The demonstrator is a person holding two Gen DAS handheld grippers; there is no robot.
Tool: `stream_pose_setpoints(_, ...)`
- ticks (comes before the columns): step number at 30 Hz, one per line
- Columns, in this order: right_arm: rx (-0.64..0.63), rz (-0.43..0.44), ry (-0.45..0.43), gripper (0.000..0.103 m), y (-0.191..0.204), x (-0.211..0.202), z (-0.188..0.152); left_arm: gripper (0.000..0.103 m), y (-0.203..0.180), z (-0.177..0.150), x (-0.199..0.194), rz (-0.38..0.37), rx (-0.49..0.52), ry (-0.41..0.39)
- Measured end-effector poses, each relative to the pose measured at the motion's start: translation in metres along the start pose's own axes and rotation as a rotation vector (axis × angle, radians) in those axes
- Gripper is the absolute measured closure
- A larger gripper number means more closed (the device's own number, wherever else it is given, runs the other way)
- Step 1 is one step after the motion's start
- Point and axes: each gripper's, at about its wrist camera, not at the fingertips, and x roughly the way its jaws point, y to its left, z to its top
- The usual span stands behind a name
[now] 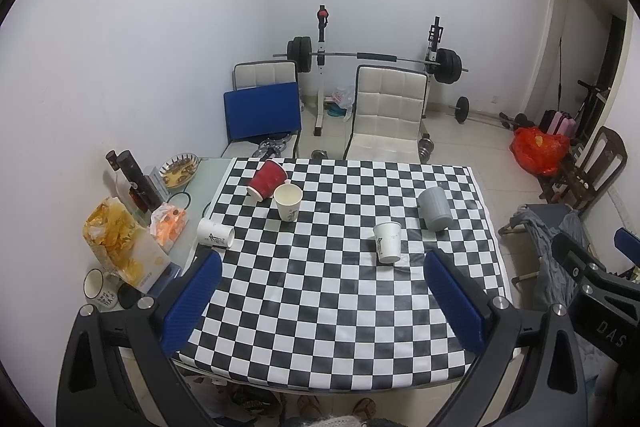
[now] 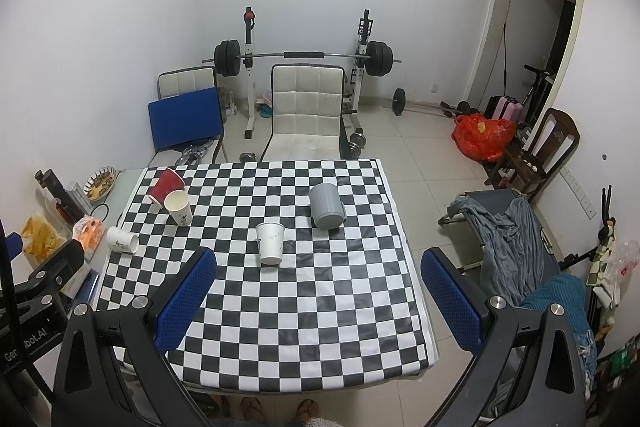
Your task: Flip cup upright
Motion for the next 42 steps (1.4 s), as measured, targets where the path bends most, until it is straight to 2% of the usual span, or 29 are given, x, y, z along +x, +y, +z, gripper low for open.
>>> stream_pose_setpoints(36,0.017,-0.006,-0.001,0.0,0.007,-0.01,0.008,0.0,-0.003,0.019,-0.011,-0.012,0.009,-0.01)
stream_pose_setpoints(42,0.062,-0.062,0.065,0.0,0.013,0.023,0.003,0.0,0.006,0.022,0.033,0.026,0.027,0.05)
